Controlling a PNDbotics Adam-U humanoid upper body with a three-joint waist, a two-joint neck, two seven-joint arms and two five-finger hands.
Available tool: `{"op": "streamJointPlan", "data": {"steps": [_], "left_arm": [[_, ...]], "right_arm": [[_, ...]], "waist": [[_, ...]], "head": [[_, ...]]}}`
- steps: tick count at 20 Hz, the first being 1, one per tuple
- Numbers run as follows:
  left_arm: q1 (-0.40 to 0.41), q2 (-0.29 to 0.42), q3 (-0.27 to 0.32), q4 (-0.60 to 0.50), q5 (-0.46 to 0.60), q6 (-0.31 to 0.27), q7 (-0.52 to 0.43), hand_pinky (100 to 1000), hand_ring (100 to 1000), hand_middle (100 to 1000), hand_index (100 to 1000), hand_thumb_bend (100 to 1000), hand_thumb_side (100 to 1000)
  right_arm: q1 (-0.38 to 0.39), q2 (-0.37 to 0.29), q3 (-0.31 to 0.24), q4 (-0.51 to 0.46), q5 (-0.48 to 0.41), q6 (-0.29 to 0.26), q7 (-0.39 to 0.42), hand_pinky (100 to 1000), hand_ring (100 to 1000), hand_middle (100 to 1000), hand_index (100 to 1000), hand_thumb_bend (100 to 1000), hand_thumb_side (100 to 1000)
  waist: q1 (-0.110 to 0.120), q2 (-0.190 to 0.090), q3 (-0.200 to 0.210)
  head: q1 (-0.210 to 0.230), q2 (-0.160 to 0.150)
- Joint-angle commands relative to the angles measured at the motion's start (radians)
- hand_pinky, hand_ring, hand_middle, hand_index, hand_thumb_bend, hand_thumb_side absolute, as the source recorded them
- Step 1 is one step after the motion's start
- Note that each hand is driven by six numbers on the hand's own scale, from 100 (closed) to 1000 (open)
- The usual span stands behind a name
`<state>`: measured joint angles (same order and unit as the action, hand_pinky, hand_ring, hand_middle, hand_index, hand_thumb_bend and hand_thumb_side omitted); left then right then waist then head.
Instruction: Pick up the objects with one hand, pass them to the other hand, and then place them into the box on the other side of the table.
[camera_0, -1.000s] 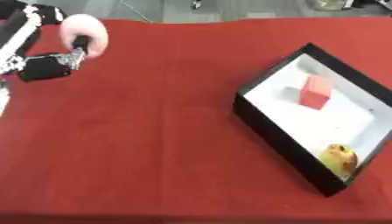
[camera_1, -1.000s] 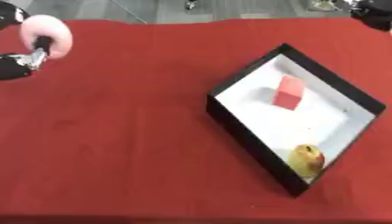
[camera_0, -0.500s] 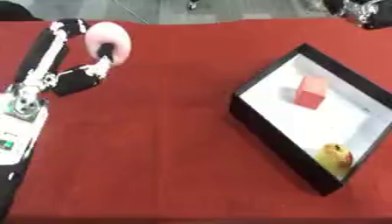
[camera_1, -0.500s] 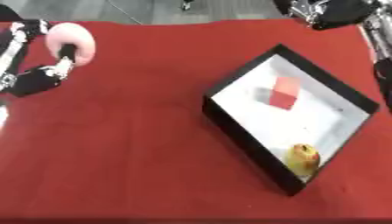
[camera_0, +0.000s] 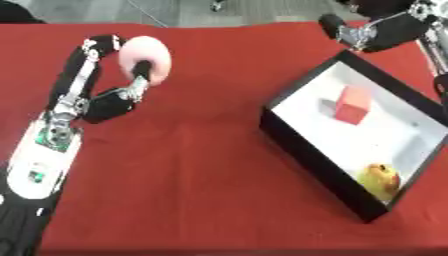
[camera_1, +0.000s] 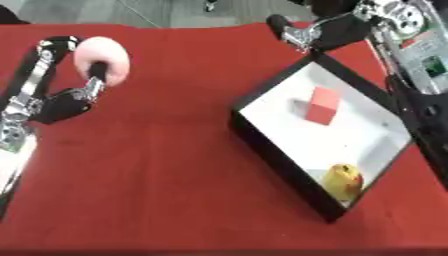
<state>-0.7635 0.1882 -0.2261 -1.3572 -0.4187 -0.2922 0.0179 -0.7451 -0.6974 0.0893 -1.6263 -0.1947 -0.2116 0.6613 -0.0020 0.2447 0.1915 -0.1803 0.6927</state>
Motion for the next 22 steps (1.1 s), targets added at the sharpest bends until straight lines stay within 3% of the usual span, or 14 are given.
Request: {"op": "streamJointPlan", "data": {"steps": [1, 8, 14, 22], "left_arm": [[-0.011, -0.018, -0.011, -0.010, 0.009, -0.023, -0.007, 894, 736, 533, 606, 100, 436], [-0.022, -0.058, -0.031, -0.011, -0.014, -0.075, -0.016, 884, 739, 539, 622, 100, 437], [-0.036, -0.079, -0.035, -0.013, -0.117, -0.115, 0.034, 868, 739, 540, 621, 100, 445], [-0.045, -0.118, -0.050, 0.001, -0.228, -0.152, 0.124, 857, 737, 543, 620, 100, 430]], "right_arm": [[-0.029, -0.005, 0.013, -0.003, 0.030, -0.025, 0.021, 1000, 925, 980, 955, 100, 215], [-0.059, 0.023, 0.055, 0.020, 0.060, -0.057, 0.089, 1000, 928, 985, 964, 100, 205], [-0.070, 0.041, 0.074, 0.030, 0.047, -0.033, 0.172, 1000, 925, 978, 972, 100, 206], [-0.092, 0.065, 0.098, 0.041, 0.075, -0.008, 0.187, 1000, 918, 965, 970, 100, 260]], "waist": [[-0.016, -0.026, 0.001], [-0.019, -0.023, 0.005], [-0.020, -0.019, 0.006], [-0.023, -0.012, 0.010]], "head": [[-0.013, -0.001], [-0.030, 0.000], [-0.036, 0.001], [-0.047, 0.006]]}}
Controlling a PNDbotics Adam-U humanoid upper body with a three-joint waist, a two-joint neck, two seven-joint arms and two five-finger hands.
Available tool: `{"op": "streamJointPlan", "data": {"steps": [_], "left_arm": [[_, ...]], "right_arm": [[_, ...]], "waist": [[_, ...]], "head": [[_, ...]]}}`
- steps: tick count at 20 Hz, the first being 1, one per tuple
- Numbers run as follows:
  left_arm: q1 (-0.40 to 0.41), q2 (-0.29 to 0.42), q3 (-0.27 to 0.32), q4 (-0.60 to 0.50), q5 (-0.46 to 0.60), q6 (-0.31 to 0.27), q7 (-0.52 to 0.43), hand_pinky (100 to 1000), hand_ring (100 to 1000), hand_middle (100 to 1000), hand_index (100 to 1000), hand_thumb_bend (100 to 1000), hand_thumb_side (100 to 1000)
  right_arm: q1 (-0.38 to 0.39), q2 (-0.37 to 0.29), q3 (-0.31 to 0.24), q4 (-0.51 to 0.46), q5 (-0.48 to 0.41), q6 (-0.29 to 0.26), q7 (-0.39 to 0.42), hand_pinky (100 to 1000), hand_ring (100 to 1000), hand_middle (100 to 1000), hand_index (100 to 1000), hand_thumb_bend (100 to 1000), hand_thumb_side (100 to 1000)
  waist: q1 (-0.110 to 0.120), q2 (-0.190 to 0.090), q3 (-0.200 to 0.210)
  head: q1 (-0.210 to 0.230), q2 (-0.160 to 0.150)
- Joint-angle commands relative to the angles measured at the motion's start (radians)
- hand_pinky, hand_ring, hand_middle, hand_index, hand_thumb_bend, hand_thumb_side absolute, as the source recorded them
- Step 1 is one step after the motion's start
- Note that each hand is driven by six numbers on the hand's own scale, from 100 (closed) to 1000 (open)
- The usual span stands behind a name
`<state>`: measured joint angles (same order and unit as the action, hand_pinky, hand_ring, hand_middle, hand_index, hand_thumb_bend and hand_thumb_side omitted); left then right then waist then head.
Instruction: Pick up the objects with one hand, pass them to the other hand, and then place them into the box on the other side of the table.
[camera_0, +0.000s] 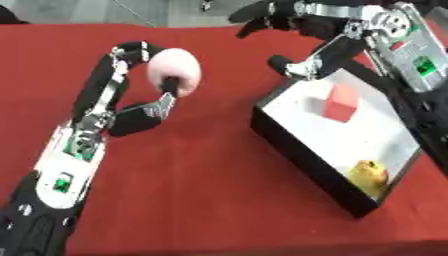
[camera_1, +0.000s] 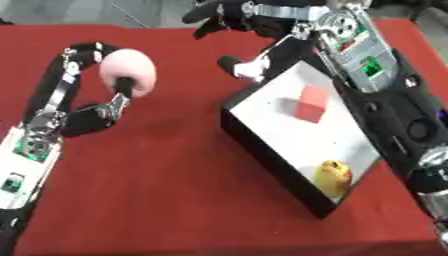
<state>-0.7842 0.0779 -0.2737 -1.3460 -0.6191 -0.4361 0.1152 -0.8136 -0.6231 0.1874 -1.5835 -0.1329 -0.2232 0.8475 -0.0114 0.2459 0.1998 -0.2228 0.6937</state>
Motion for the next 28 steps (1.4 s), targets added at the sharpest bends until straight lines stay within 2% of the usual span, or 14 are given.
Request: {"op": "streamJointPlan", "data": {"steps": [1, 3, 8, 17, 27, 28], "left_arm": [[-0.026, -0.013, -0.004, -0.008, -0.037, -0.010, 0.036, 856, 736, 543, 620, 100, 429], [-0.030, -0.022, -0.009, -0.007, -0.052, -0.013, 0.052, 853, 735, 543, 620, 100, 422], [-0.036, -0.042, -0.018, -0.006, -0.090, -0.023, 0.081, 849, 734, 543, 620, 100, 408], [-0.040, -0.070, -0.029, 0.009, -0.157, -0.039, 0.111, 844, 732, 546, 620, 100, 380], [-0.046, -0.090, -0.034, 0.013, -0.197, -0.046, 0.144, 839, 731, 547, 620, 100, 360], [-0.046, -0.091, -0.035, 0.012, -0.199, -0.046, 0.149, 839, 731, 547, 620, 100, 360]], "right_arm": [[-0.026, -0.006, 0.003, 0.004, 0.021, 0.004, 0.000, 1000, 918, 965, 969, 100, 274], [-0.032, 0.001, 0.010, 0.016, 0.033, 0.005, -0.004, 1000, 915, 962, 969, 100, 319], [-0.048, 0.017, 0.022, 0.040, 0.066, 0.002, -0.026, 1000, 913, 958, 971, 100, 341], [-0.056, 0.041, 0.038, 0.097, 0.147, -0.051, -0.047, 1000, 918, 964, 998, 100, 436], [-0.065, 0.056, 0.051, 0.122, 0.206, -0.086, -0.075, 1000, 923, 961, 982, 100, 432], [-0.066, 0.057, 0.053, 0.123, 0.215, -0.090, -0.079, 1000, 923, 960, 982, 100, 400]], "waist": [[-0.015, -0.013, 0.002], [-0.016, -0.011, 0.004], [-0.017, -0.008, 0.010], [-0.021, -0.003, 0.013], [-0.020, 0.001, 0.019], [-0.021, 0.002, 0.019]], "head": [[-0.006, 0.005], [-0.009, 0.004], [-0.020, 0.002], [-0.034, -0.004], [-0.051, -0.004], [-0.052, -0.004]]}}
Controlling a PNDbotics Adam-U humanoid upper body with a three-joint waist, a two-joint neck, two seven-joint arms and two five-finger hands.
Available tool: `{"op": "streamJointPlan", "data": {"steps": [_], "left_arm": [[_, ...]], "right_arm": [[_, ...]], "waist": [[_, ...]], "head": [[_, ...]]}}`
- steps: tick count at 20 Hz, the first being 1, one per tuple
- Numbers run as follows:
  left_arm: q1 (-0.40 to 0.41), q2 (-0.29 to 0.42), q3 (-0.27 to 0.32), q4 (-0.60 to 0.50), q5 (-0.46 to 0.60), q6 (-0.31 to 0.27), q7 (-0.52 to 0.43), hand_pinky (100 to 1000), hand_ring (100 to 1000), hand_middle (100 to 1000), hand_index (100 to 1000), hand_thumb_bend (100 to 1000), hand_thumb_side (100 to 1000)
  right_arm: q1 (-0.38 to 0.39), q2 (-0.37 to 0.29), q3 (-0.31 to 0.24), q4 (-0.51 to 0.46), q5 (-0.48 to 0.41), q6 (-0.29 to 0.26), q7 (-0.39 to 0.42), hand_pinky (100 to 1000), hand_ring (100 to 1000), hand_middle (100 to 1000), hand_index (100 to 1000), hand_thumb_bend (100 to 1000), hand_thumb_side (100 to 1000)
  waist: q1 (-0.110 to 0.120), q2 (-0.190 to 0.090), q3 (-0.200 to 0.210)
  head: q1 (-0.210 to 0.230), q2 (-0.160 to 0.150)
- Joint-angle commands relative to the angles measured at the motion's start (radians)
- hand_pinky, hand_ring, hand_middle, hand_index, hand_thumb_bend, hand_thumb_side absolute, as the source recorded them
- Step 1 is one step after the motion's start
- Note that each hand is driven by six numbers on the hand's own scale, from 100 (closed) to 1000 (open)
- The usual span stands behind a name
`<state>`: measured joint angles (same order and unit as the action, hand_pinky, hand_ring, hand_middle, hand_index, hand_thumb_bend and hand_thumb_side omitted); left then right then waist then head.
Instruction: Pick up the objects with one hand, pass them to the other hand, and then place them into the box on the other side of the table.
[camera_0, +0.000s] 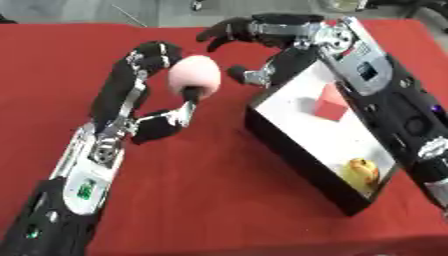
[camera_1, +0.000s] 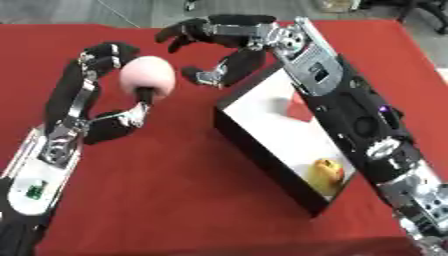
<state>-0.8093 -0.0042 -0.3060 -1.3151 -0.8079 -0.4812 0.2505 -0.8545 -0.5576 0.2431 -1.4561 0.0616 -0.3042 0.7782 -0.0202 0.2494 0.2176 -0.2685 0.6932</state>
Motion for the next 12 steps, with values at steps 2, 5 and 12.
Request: {"op": "streamJointPlan", "data": {"steps": [2, 5, 12], "left_arm": [[-0.021, -0.011, -0.003, -0.021, -0.015, -0.001, 0.023, 837, 729, 547, 619, 100, 354], [-0.022, -0.013, -0.006, -0.026, -0.022, 0.000, 0.040, 834, 728, 548, 619, 100, 339], [-0.025, -0.020, -0.012, -0.035, -0.043, 0.000, 0.076, 829, 722, 549, 619, 100, 327]], "right_arm": [[-0.025, -0.007, 0.002, 0.000, 0.038, -0.019, -0.015, 1000, 923, 959, 982, 100, 448], [-0.027, -0.001, 0.010, 0.011, 0.057, -0.032, -0.011, 1000, 921, 956, 981, 100, 490], [-0.036, 0.010, 0.021, 0.022, 0.070, -0.038, 0.008, 1000, 920, 954, 980, 100, 518]], "waist": [[-0.013, -0.001, 0.002], [-0.014, -0.001, 0.005], [-0.019, 0.002, 0.017]], "head": [[-0.008, -0.002], [-0.009, 0.000], [0.001, -0.006]]}}
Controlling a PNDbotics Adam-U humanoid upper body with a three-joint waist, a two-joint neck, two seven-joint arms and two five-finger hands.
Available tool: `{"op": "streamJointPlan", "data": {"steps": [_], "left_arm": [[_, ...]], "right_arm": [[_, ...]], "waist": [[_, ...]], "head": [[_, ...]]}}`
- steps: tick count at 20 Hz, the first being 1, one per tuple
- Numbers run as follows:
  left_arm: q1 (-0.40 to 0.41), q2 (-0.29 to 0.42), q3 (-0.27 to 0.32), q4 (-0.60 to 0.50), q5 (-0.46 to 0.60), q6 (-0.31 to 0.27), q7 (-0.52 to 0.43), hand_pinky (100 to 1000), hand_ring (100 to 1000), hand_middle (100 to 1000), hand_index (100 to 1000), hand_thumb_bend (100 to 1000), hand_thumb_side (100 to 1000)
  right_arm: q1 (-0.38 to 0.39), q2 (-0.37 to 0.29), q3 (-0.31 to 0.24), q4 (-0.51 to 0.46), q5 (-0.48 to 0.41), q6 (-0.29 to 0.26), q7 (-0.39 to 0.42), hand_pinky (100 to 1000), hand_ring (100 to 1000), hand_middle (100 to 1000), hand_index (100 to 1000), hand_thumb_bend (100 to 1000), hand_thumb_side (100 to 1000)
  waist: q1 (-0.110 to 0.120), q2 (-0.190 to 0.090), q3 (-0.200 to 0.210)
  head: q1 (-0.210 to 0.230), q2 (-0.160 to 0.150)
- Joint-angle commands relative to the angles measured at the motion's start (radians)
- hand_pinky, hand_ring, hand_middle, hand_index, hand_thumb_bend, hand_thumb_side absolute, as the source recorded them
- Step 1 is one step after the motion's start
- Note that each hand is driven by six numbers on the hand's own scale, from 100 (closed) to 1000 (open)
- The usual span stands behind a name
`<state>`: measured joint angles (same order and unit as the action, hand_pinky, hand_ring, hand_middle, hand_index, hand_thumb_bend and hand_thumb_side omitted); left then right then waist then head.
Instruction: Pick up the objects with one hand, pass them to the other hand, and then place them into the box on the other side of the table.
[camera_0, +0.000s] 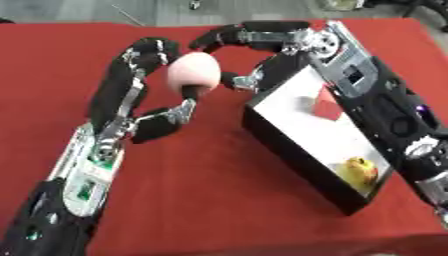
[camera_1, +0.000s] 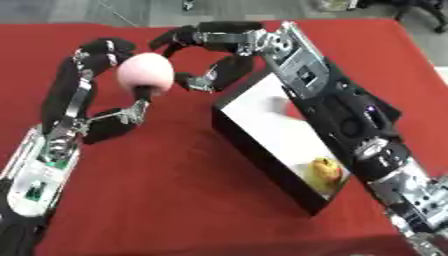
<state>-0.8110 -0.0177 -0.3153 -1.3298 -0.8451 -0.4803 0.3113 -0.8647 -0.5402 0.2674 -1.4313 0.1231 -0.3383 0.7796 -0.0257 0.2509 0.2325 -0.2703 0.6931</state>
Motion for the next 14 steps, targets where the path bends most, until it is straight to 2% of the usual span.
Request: {"op": "streamJointPlan", "data": {"steps": [1, 7, 11, 12, 13, 14], "left_arm": [[-0.024, -0.010, -0.004, -0.022, -0.007, -0.002, 0.021, 829, 721, 548, 618, 100, 330], [-0.021, -0.012, -0.002, -0.017, -0.031, 0.004, 0.039, 826, 720, 548, 619, 100, 315], [-0.023, -0.005, 0.012, -0.013, -0.065, 0.047, 0.065, 822, 718, 546, 617, 100, 292], [-0.023, -0.004, 0.014, -0.013, -0.074, 0.058, 0.073, 821, 717, 546, 616, 100, 287], [-0.023, -0.003, 0.016, -0.012, -0.082, 0.069, 0.079, 821, 716, 546, 616, 100, 286], [-0.023, -0.003, 0.017, -0.012, -0.088, 0.077, 0.085, 821, 716, 546, 616, 100, 285]], "right_arm": [[-0.028, -0.004, -0.002, 0.001, 0.012, -0.003, 0.008, 1000, 918, 950, 979, 100, 527], [-0.025, 0.002, -0.001, 0.000, 0.014, -0.002, 0.018, 1000, 918, 938, 976, 100, 512], [-0.016, -0.006, -0.007, -0.022, -0.004, -0.002, 0.046, 1000, 927, 948, 987, 100, 483], [-0.015, -0.008, -0.009, -0.028, -0.013, -0.001, 0.059, 1000, 926, 949, 989, 100, 412], [-0.014, -0.010, -0.011, -0.034, -0.022, 0.001, 0.073, 1000, 925, 949, 992, 100, 286], [-0.013, -0.012, -0.013, -0.039, -0.033, 0.004, 0.088, 1000, 925, 949, 993, 100, 228]], "waist": [[-0.015, 0.002, 0.005], [-0.025, 0.004, 0.013], [-0.027, 0.003, 0.012], [-0.027, 0.003, 0.012], [-0.027, 0.003, 0.011], [-0.026, 0.004, 0.011]], "head": [[0.001, -0.008], [0.003, -0.013], [0.021, -0.016], [0.023, -0.016], [0.025, -0.017], [0.027, -0.017]]}}
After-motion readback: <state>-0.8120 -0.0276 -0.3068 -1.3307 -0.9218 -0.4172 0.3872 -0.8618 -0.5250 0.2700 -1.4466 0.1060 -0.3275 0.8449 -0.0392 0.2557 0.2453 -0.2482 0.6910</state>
